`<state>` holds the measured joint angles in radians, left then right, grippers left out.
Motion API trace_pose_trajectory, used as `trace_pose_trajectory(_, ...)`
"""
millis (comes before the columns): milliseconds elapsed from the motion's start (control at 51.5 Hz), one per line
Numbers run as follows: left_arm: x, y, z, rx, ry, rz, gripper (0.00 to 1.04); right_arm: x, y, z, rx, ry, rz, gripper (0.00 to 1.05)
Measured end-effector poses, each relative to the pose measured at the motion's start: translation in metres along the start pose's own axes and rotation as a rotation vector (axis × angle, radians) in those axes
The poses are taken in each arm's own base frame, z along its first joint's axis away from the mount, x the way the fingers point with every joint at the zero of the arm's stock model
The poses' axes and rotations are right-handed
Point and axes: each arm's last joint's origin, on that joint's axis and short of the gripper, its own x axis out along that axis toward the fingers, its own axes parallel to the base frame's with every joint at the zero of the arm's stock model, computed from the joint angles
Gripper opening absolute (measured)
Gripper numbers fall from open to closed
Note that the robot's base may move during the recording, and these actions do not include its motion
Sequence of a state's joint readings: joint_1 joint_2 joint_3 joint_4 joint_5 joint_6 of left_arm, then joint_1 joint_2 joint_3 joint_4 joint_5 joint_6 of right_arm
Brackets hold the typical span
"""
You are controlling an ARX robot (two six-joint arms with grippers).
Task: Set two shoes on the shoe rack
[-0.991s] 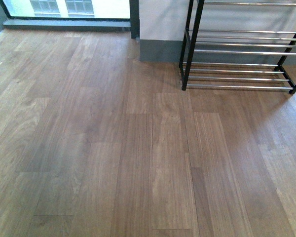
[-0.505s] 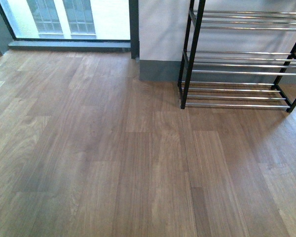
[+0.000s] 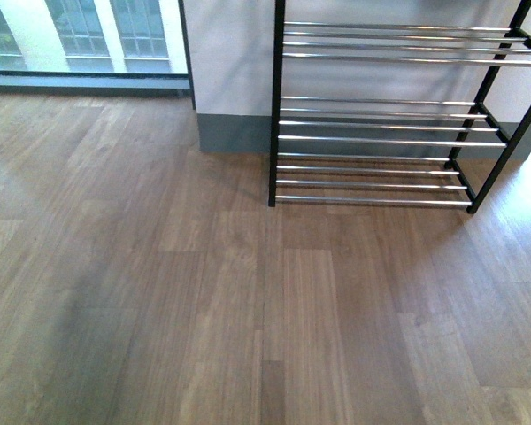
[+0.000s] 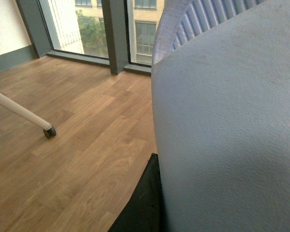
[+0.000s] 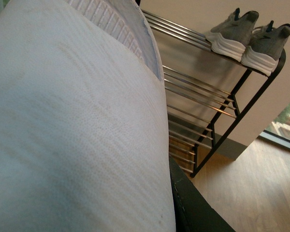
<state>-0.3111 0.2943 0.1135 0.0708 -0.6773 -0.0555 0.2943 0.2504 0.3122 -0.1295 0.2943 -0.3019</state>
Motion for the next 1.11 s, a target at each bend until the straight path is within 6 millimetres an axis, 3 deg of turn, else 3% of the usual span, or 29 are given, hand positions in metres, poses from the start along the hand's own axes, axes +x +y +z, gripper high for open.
trace_pose_trajectory(1108,0.0000,0.0000,0.0001,0.001,0.000,0.000,0.02,0.0002,0.0003,-0.0006,0.001,0.003,0.003,0.01)
